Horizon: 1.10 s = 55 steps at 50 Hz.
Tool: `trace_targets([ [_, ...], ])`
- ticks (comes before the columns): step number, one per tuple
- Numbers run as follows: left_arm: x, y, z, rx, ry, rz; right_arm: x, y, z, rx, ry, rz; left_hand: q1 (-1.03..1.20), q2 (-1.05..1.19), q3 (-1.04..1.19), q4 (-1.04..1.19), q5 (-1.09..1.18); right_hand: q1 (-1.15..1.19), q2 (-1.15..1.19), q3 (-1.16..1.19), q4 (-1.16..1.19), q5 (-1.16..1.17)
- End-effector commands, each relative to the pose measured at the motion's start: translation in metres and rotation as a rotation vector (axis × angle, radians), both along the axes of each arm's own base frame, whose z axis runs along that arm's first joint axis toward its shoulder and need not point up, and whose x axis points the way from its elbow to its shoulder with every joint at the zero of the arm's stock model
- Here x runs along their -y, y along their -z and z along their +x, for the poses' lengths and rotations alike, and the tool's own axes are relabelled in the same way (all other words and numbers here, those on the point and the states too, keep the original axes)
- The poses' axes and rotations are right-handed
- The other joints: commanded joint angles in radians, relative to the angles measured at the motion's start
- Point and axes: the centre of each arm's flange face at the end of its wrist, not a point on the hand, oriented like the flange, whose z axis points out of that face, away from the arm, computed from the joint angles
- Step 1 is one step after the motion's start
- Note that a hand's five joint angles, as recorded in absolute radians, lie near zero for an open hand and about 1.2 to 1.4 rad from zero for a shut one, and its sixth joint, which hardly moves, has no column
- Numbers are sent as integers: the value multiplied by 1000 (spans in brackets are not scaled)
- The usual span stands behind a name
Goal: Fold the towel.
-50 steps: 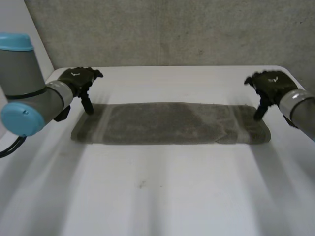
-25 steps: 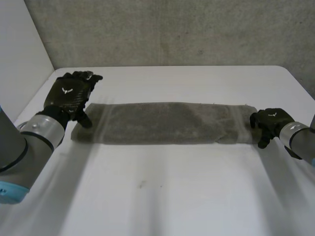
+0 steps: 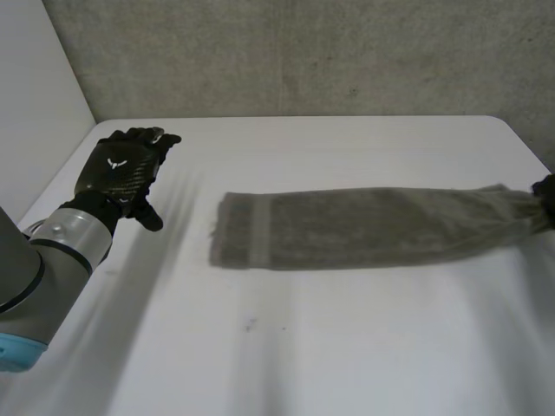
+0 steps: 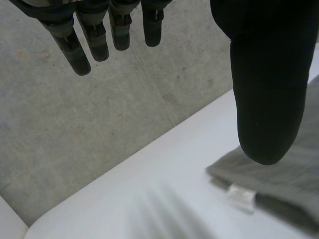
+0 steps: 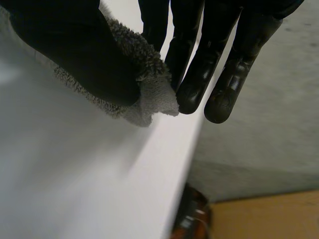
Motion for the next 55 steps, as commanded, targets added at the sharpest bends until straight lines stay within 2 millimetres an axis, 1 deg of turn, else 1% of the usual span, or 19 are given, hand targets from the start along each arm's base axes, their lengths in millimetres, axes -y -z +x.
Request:
trace_targets([
  [1, -2, -4, 2, -3, -4, -13, 2, -50, 22, -19, -43, -135, 25, 27, 27, 27, -2, 459, 225, 224, 207, 258],
  [2, -2, -6, 2, -5, -4, -17, -5, -61, 51, 9, -112, -169, 25, 27, 27, 27, -2, 459, 225, 224, 207, 258],
  [3, -2, -6, 2, -5, -4, -17, -5, -61, 52, 9, -112, -169, 25, 27, 27, 27, -2, 459, 225, 224, 207, 258],
  [5, -3, -8, 2, -8, -7, -24, -22, -74, 114, 41, -272, -247, 31, 33, 33, 33, 4, 459, 225, 224, 207, 258],
  [6, -3, -8, 2, -8, -7, -24, -23, -74, 115, 41, -273, -247, 31, 33, 33, 33, 4, 459, 225, 224, 207, 258],
  [8, -4, -12, 3, -14, -9, -33, -48, -80, 176, 66, -435, -321, 31, 33, 33, 33, 4, 459, 225, 224, 207, 258],
  [9, -4, -12, 3, -14, -9, -33, -48, -80, 176, 66, -436, -321, 31, 33, 33, 33, 4, 459, 225, 224, 207, 258],
  [12, -4, -14, 3, -31, -9, -33, -81, -79, 233, 91, -602, -378, 31, 33, 33, 33, 4, 459, 225, 224, 207, 258],
  [16, -5, -16, 3, -66, -9, -23, -140, -43, 305, 110, -863, -345, 31, 33, 33, 33, 4, 459, 225, 224, 207, 258],
  [17, -5, -16, 3, -66, -9, -23, -141, -43, 306, 110, -864, -345, 31, 33, 33, 33, 4, 459, 225, 224, 207, 258],
  [19, -5, -16, 3, -71, -9, -21, -176, -13, 337, 104, -994, -284, 28, 30, 30, 30, 1, 459, 225, 224, 207, 258],
  [24, -4, -16, 3, -72, -9, -18, -215, 38, 358, 57, -1099, -173, 28, 30, 30, 30, 1, 459, 225, 224, 207, 258],
  [30, -2, -16, 1, -72, -3, -22, -225, 43, 364, 18, -1130, -186, 28, 30, 30, 30, 1, 459, 225, 224, 207, 258],
  [32, 1, -19, -2, -76, 2, -33, -220, 23, 363, 44, -1101, -220, 28, 30, 30, 30, 1, -622, -857, -858, -874, -824],
  [34, 3, -21, -3, -79, 5, -40, -216, 7, 360, 71, -1066, -236, 28, 30, 30, 30, 1, -762, -997, -998, -1014, -964],
  [41, 10, -21, -39, -85, 93, -53, -165, -51, 300, 375, -739, -174, 45, 48, 47, 48, 18, -762, -997, -998, -1014, -964],
  [47, 7, -1, -71, -70, 169, -9, -147, -51, 258, 514, -583, -54, 57, 60, 59, 60, 30, -762, -997, -998, -1014, -964],
  [49, 2, 17, -92, -54, 218, 26, -133, -43, 226, 577, -456, 29, 57, 60, 59, 60, 30, -762, -997, -998, -1014, -964],
  [55, -3, 54, -115, -2, 220, 107, -122, -21, 188, 621, -333, 157, 57, 60, 59, 60, 30, -762, -997, -998, -1014, -964],
])
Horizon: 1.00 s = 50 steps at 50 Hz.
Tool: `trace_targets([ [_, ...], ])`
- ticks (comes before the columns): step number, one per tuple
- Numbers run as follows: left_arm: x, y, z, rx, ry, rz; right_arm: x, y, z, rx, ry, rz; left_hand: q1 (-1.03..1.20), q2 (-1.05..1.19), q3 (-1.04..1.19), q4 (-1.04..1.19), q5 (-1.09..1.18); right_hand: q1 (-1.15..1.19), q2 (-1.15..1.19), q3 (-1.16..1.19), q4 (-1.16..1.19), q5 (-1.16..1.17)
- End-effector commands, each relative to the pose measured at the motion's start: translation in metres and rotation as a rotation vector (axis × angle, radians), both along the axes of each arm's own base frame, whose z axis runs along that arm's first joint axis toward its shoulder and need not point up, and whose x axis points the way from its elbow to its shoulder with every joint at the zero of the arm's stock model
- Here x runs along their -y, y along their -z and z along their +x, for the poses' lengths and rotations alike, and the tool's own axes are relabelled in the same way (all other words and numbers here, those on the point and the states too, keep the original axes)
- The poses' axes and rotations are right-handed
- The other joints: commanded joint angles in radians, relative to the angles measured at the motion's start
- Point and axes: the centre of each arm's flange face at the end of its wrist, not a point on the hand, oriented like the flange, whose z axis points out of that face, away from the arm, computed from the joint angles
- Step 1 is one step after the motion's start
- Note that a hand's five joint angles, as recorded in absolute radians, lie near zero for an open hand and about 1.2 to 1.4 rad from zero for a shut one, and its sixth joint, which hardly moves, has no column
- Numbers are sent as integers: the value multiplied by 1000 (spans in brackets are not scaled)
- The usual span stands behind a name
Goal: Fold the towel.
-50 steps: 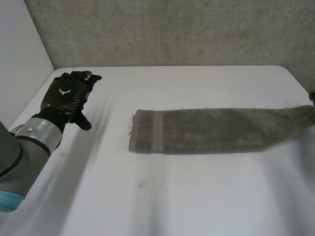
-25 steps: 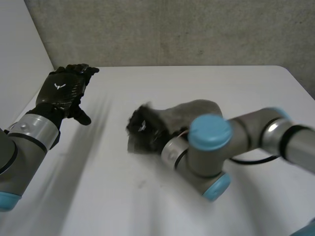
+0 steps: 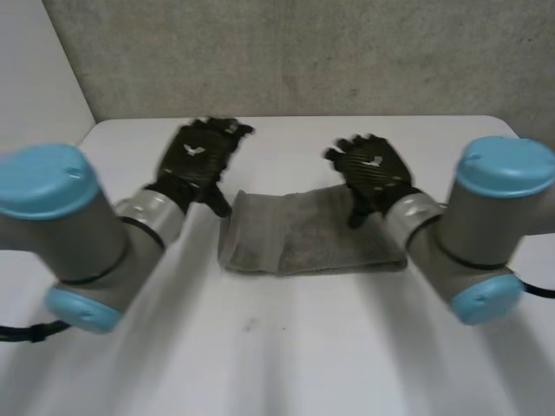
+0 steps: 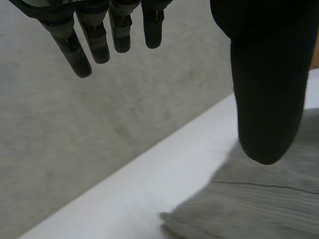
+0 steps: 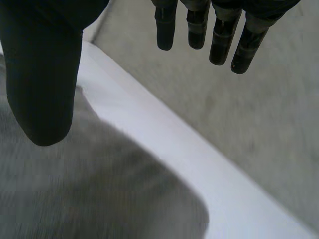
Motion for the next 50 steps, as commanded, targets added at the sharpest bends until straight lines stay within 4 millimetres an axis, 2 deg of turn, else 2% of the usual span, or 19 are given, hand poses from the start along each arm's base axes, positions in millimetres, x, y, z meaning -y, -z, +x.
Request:
trace_targets([
  [1, -6, 54, -33, 86, 8, 113, 17, 31, -57, 18, 117, 228, 35, 34, 34, 34, 30, -24, -42, -29, -51, -55],
  [5, 3, 87, -31, 165, -86, 203, 20, 49, -71, 17, 104, 291, 29, 29, 28, 28, 24, 115, 96, 109, 88, 84],
  [10, 10, 105, -25, 226, -175, 260, 21, 63, -71, 12, 86, 328, 26, 26, 25, 26, 21, 431, 413, 426, 405, 401],
  [14, 8, 107, -25, 236, -187, 272, 23, 73, -71, 5, 87, 348, 23, 23, 23, 23, 18, 635, 617, 630, 608, 604],
  [19, -2, 99, -32, 231, -162, 256, 25, 79, -69, -6, 81, 351, 23, 23, 23, 23, 18, 905, 887, 900, 879, 874],
  [21, -9, 82, -37, 211, -141, 227, 27, 76, -67, -3, 76, 332, 23, 23, 23, 23, 18, 1173, 1155, 1168, 1147, 1143],
  [27, -20, 46, -40, 162, -123, 167, 35, 61, -64, 8, 71, 251, 14, 14, 14, 14, 9, 1198, 1179, 1192, 1171, 1167],
  [30, -25, 24, -36, 129, -124, 130, 43, 43, -61, 6, 68, 167, 11, 11, 11, 11, 6, 1198, 1179, 1192, 1171, 1167],
  [33, -27, 7, -29, 105, -133, 105, 45, 26, -48, -13, 40, 78, 8, 8, 8, 8, 3, 1198, 1179, 1192, 1171, 1167],
  [35, -24, -7, -16, 79, -165, 77, 33, 5, -10, -31, -51, -26, 8, 8, 8, 8, 3, 1198, 1179, 1192, 1171, 1167],
  [36, -24, -7, -16, 79, -166, 77, 33, 5, -10, -31, -52, -27, 8, 8, 8, 8, 3, 1198, 1179, 1192, 1171, 1167],
  [38, -13, -20, 5, 49, -222, 49, 8, -7, 32, -45, -172, -110, 5, 5, 5, 5, 0, 1198, 1179, 1192, 1171, 1167],
  [39, -13, -20, 6, 49, -223, 48, 8, -7, 32, -45, -172, -110, 5, 5, 5, 5, 0, 1198, 1179, 1192, 1171, 1167],
  [41, -4, -30, 25, 26, -272, 27, -14, -3, 61, -75, -267, -153, 2, 2, 2, 2, -3, 1198, 1179, 1192, 1171, 1167],
  [44, -1, -34, 34, 12, -291, 12, -27, 5, 74, -97, -320, -161, -1, -1, -1, -1, -6, 1198, 1179, 1192, 1171, 1167],
  [46, 2, -44, 46, -22, -297, -23, -56, 27, 98, -147, -425, -160, -7, -7, -7, -7, -12, 1198, 1179, 1192, 1171, 1167],
  [47, 2, -44, 46, -22, -297, -24, -56, 27, 98, -148, -425, -160, -7, -7, -7, -7, -12, 1198, 1179, 1192, 1171, 1167],
  [49, 4, -48, 54, -58, -287, -37, -83, 55, 113, -209, -523, -150, -6, -7, -7, -7, -11, 1198, 1179, 1192, 1171, 1167],
  [50, 4, -48, 54, -58, -287, -37, -83, 55, 113, -210, -523, -150, -7, -7, -7, -7, -12, 1198, 1179, 1192, 1171, 1167],
])
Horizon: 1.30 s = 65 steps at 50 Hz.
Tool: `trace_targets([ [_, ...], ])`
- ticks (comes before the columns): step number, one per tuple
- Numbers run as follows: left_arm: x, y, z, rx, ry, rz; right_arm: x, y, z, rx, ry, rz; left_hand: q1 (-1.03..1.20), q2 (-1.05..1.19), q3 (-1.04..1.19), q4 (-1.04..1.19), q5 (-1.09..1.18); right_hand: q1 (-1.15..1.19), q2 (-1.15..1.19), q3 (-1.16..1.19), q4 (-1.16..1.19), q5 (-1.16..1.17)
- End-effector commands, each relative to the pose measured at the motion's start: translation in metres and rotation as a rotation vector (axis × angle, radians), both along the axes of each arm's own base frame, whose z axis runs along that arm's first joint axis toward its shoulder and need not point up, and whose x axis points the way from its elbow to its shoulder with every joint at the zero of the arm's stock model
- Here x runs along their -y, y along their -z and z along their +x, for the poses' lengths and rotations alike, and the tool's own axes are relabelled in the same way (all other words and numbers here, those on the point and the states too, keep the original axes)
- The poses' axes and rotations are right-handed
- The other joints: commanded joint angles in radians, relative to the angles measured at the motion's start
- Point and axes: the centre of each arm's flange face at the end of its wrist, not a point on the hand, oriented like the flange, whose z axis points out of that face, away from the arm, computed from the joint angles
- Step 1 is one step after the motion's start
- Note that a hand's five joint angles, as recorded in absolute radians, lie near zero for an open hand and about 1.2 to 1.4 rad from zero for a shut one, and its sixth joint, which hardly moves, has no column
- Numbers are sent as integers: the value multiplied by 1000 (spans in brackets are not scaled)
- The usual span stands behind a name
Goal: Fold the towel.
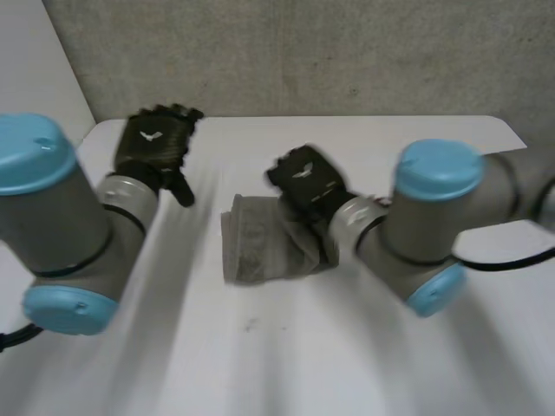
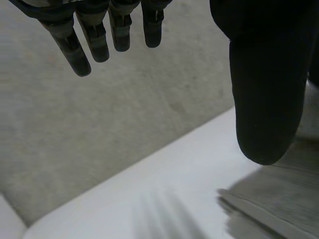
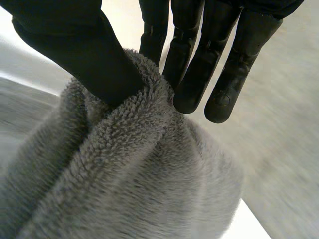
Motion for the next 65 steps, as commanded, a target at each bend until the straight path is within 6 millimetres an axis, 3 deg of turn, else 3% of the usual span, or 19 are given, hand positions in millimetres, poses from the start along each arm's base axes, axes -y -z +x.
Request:
trace_targets([
  [1, 6, -10, 19, -73, 6, -45, -56, 55, 36, -144, -190, -5, 8, 10, 10, 11, -9, 483, 237, 216, 204, 246],
  [3, 7, -9, 19, -93, 17, -37, -57, 60, 37, -162, -190, -19, 8, 10, 10, 11, -9, 483, 237, 216, 204, 246],
  [5, 8, -11, 18, -123, 25, -32, -53, 48, 37, -149, -160, -44, 11, 13, 13, 14, -6, -111, -357, -379, -390, -348],
  [6, 8, -11, 18, -123, 25, -32, -53, 48, 37, -149, -159, -44, 11, 13, 13, 14, -6, -114, -361, -382, -394, -352],
  [7, 9, -12, 18, -135, 25, -32, -49, 37, 35, -125, -128, -44, 11, 13, 13, 14, -6, -379, -625, -647, -658, -616],
  [8, 9, -12, 18, -135, 25, -32, -49, 37, 35, -125, -127, -44, 11, 13, 13, 14, -6, -382, -628, -649, -661, -619],
  [10, 12, -14, 15, -146, 32, -37, -29, 6, 19, -29, -15, 2, 11, 13, 13, 14, -6, -607, -854, -875, -886, -844],
  [11, 12, -14, 15, -146, 32, -37, -29, 6, 19, -29, -15, 3, 11, 13, 13, 14, -6, -608, -854, -876, -887, -845],
  [13, 15, -10, 6, -146, 52, -31, -3, -22, -9, 114, 105, 111, 14, 16, 16, 17, -3, -654, -901, -922, -934, -892],
  [16, 17, -7, -1, -146, 65, -27, 6, -32, -23, 183, 147, 168, 17, 19, 19, 20, 0, -655, -901, -923, -934, -892],
  [18, 14, 0, -24, -142, 121, -13, 25, -43, -50, 293, 231, 265, 23, 24, 25, 26, 6, -655, -901, -923, -934, -892],
  [24, 8, 20, -56, -126, 194, 27, 46, -29, -87, 322, 335, 433, 26, 27, 28, 29, 8, -666, -913, -934, -946, -904],
  [31, -4, 88, -99, -16, 278, 211, 51, 1, -85, 266, 303, 546, 32, 33, 34, 35, 14, -738, -985, -1006, -1018, -976],
  [33, -3, 113, -97, 42, 252, 318, 51, 14, -78, 245, 285, 572, 35, 36, 37, 38, 17, -738, -985, -1006, -1018, -976],
  [38, 11, 128, -77, 84, 155, 392, 54, 31, -71, 213, 268, 592, 35, 36, 37, 38, 17, -738, -985, -1006, -1018, -976],
  [46, 21, 128, -51, 99, 66, 411, 41, 56, -37, 132, 181, 568, 32, 33, 34, 35, 14, -738, -985, -1006, -1018, -976],
  [55, 15, 120, -38, 95, 51, 406, 37, 79, -27, 18, 175, 579, 26, 27, 28, 29, 8, -738, -985, -1006, -1018, -976],
  [58, 13, 116, -37, 90, 54, 395, 37, 70, -26, 6, 178, 540, 23, 24, 25, 26, 6, -738, -985, -1006, -1018, -976],
  [65, 12, 76, -42, 42, 77, 307, 40, -1, -28, 99, 182, 403, 17, 19, 19, 20, 0, -738, -985, -1006, -1018, -976],
])
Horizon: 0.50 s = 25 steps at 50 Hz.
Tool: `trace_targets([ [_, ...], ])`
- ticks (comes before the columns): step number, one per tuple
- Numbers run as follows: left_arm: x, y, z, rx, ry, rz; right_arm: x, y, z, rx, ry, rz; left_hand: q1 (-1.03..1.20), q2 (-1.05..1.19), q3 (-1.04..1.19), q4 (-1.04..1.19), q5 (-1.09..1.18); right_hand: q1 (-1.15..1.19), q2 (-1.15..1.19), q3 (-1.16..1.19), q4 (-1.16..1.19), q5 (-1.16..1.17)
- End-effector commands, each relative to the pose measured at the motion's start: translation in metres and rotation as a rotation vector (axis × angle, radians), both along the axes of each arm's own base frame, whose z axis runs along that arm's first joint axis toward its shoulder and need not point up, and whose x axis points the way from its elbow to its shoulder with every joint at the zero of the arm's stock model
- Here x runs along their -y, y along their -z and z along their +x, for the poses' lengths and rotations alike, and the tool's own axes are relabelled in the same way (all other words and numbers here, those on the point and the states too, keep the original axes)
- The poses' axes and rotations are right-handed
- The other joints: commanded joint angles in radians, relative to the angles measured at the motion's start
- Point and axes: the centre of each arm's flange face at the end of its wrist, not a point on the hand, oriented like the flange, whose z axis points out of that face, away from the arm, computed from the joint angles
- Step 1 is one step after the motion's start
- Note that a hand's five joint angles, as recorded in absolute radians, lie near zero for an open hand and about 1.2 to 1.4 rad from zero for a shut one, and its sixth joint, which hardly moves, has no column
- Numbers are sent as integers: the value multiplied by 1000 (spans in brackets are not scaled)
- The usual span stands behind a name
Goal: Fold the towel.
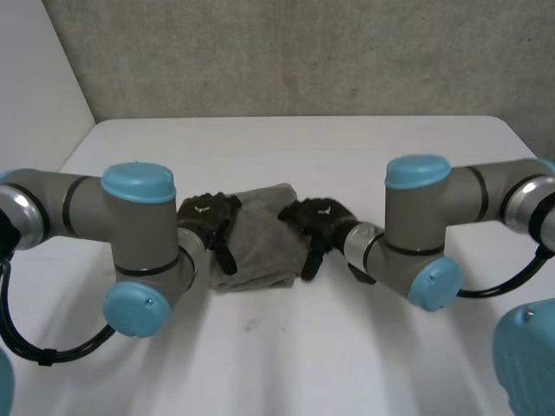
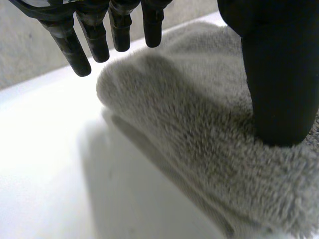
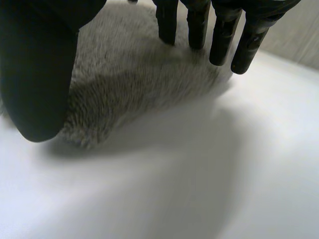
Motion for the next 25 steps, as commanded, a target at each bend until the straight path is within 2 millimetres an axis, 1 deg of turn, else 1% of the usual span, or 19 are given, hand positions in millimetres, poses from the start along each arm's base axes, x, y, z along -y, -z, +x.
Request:
trace_targets([
  [1, -3, -52, -6, -71, 21, -113, 3, -82, -6, 81, 45, -165, 15, 14, 14, 14, -3, 9, -42, -34, -52, -54],
  [2, -3, -52, -6, -71, 21, -113, 3, -82, -6, 81, 45, -165, 15, 14, 14, 14, -3, 9, -42, -34, -52, -54],
  [4, -5, -89, -4, -121, 22, -192, 2, -119, -15, 127, 105, -229, 15, 14, 14, 14, -3, 9, -42, -34, -52, -54],
  [5, -5, -90, -4, -121, 22, -192, 2, -119, -15, 127, 105, -230, 15, 14, 14, 14, -3, 9, -42, -34, -52, -54],
  [6, -7, -110, -2, -149, 18, -236, 3, -138, -23, 154, 148, -260, 12, 11, 11, 11, -6, 9, -42, -34, -52, -54],
  [7, -7, -111, -2, -149, 18, -236, 3, -138, -23, 154, 148, -261, 12, 11, 11, 11, -6, 9, -42, -34, -52, -54],
  [9, -13, -153, 8, -203, 1, -327, 10, -170, -48, 203, 255, -327, 15, 14, 14, 14, -3, 9, -42, -34, -52, -54],
  [10, -13, -153, 8, -204, 1, -327, 10, -170, -48, 204, 255, -327, 15, 14, 14, 14, -3, 9, -42, -34, -52, -54],
  [12, -17, -188, 28, -241, -38, -399, 12, -194, -71, 233, 329, -390, 15, 14, 14, 14, -3, 9, -42, -34, -52, -54],
  [13, -17, -188, 28, -241, -38, -399, 12, -194, -71, 233, 330, -390, 15, 14, 14, 14, -3, 9, -42, -34, -52, -54],
  [14, -19, -200, 40, -246, -64, -414, 11, -201, -79, 239, 356, -410, 12, 11, 11, 11, -6, 9, -42, -34, -52, -54],
  [15, -22, -207, 50, -246, -86, -415, 10, -205, -85, 239, 377, -418, 12, 11, 11, 11, -6, 9, -42, -34, -52, -54],
  [16, -22, -208, 50, -246, -86, -415, 10, -205, -86, 239, 378, -418, 12, 11, 11, 11, -6, 9, -42, -34, -52, -54],
  [17, -26, -212, 58, -251, -103, -412, 9, -207, -91, 234, 397, -421, 12, 11, 11, 11, -6, 9, -42, -34, -52, -54],
  [18, -26, -212, 58, -252, -103, -412, 9, -207, -91, 234, 397, -421, 12, 11, 11, 11, -6, 9, -42, -34, -52, -54],
  [20, -36, -217, 67, -272, -114, -403, 5, -206, -98, 216, 422, -415, 12, 11, 11, 11, -6, 9, -42, -34, -52, -54],
  [21, -36, -217, 67, -272, -114, -403, 5, -206, -98, 216, 422, -415, 12, 11, 11, 11, -6, 9, -42, -34, -52, -54],
  [23, -43, -213, 71, -263, -116, -394, -1, -205, -103, 205, 436, -411, 12, 11, 11, 11, -6, 9, -42, -34, -52, -54],
  [25, -44, -211, 72, -260, -117, -389, -4, -205, -104, 202, 441, -411, 12, 11, 11, 11, -6, 9, -42, -34, -52, -54],
])
